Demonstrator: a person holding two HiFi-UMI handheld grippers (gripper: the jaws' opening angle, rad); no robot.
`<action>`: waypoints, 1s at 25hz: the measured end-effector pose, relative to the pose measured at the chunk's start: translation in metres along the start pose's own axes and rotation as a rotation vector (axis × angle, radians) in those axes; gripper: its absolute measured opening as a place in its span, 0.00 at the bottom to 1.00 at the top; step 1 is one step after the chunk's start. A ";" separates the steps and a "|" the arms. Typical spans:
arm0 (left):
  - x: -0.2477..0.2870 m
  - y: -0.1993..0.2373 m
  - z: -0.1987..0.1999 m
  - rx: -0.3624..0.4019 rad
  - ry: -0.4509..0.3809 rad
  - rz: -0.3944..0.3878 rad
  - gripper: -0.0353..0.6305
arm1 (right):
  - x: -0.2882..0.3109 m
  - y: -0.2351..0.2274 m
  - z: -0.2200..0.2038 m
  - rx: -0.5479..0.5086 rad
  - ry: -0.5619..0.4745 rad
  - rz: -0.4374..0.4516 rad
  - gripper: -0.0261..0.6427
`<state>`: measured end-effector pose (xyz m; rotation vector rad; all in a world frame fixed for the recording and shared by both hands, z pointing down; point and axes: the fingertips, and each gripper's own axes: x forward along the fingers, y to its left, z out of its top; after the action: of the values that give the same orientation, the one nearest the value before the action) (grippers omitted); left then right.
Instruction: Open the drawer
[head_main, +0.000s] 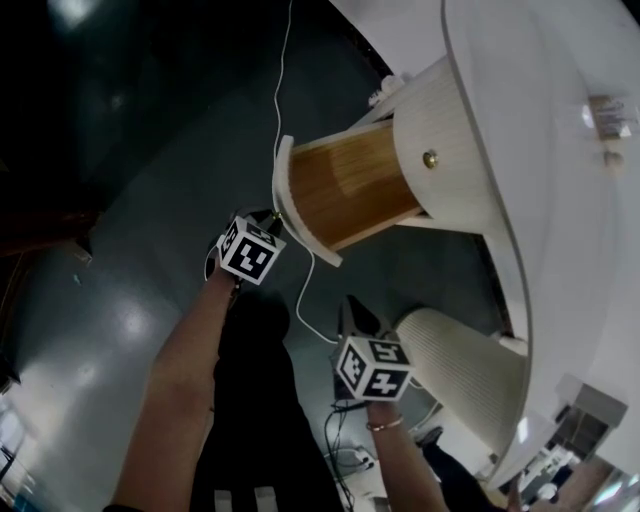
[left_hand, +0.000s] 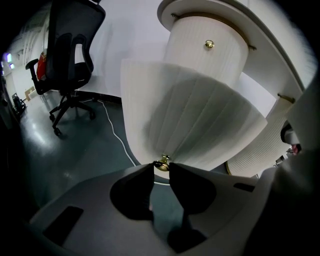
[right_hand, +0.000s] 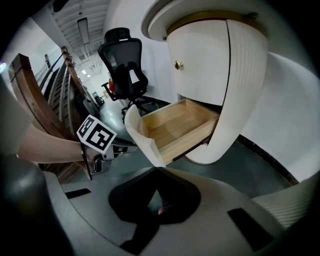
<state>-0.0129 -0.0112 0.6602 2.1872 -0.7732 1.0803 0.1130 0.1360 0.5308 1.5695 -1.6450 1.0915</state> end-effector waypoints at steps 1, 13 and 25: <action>-0.002 0.001 -0.003 -0.013 0.004 0.007 0.20 | -0.001 0.001 0.000 -0.002 0.001 0.001 0.04; -0.076 0.007 -0.040 -0.090 0.023 0.089 0.08 | -0.022 0.023 0.012 0.005 -0.020 0.019 0.04; -0.157 -0.009 -0.030 -0.116 -0.007 0.104 0.06 | -0.053 0.036 0.012 0.054 -0.033 0.023 0.04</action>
<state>-0.1004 0.0538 0.5429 2.0741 -0.9377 1.0519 0.0842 0.1497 0.4742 1.6150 -1.6724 1.1366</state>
